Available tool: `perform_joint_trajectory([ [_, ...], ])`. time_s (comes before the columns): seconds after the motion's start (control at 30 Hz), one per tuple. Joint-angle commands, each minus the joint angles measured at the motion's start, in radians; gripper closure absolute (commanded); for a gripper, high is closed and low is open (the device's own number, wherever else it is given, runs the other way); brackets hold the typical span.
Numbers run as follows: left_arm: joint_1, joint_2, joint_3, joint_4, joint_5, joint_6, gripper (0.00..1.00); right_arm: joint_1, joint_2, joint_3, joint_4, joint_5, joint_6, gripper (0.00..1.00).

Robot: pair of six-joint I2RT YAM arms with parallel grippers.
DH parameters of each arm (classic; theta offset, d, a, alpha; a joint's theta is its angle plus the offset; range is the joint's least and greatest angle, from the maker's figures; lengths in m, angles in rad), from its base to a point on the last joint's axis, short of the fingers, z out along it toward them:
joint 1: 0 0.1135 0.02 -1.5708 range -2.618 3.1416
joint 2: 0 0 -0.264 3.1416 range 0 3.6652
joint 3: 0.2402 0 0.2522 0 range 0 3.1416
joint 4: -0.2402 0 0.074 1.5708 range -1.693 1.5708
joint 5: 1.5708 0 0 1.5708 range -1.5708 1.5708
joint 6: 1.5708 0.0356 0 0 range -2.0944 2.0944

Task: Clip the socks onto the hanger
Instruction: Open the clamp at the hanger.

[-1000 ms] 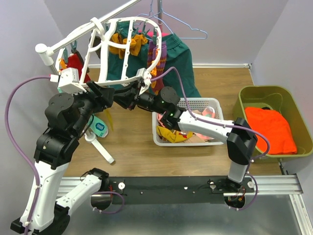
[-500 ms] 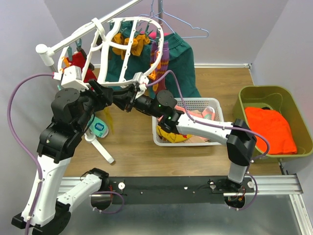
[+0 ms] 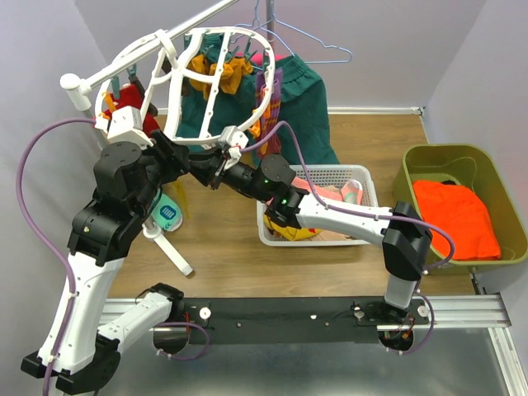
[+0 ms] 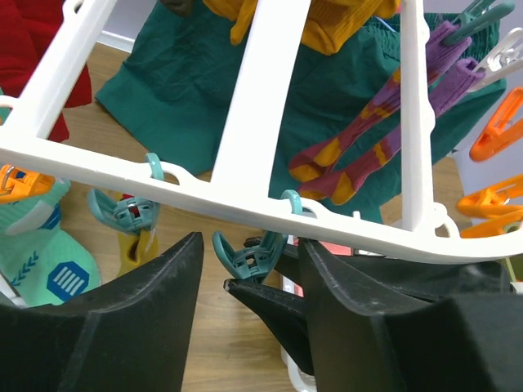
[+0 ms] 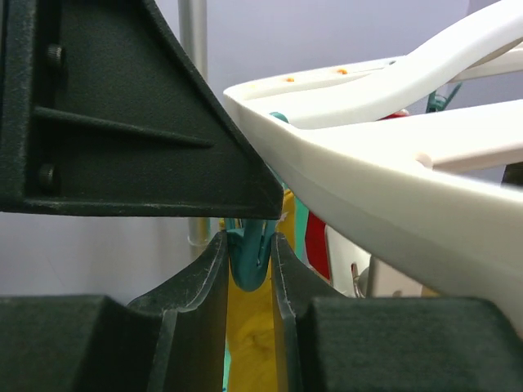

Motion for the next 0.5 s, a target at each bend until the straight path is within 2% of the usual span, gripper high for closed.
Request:
perform_joint_trajectory([
  [0.0, -0.001, 0.001, 0.019, 0.025, -0.067, 0.016, 0.43, 0.026, 0.007, 0.021, -0.064, 0.020, -0.056, 0.81],
  [0.17, 0.001, -0.002, 0.011, 0.049, -0.084, 0.028, 0.48, 0.034, 0.014, 0.026, -0.069, 0.023, -0.066, 0.81],
  [0.37, 0.001, -0.001, -0.012, 0.079, -0.070, 0.037, 0.61, 0.037, 0.011, 0.026, -0.072, 0.026, -0.072, 0.81],
  [0.47, 0.001, 0.001, -0.023, 0.086, -0.064, 0.034, 0.62, 0.037, 0.010, 0.029, -0.072, 0.026, -0.073, 0.81],
])
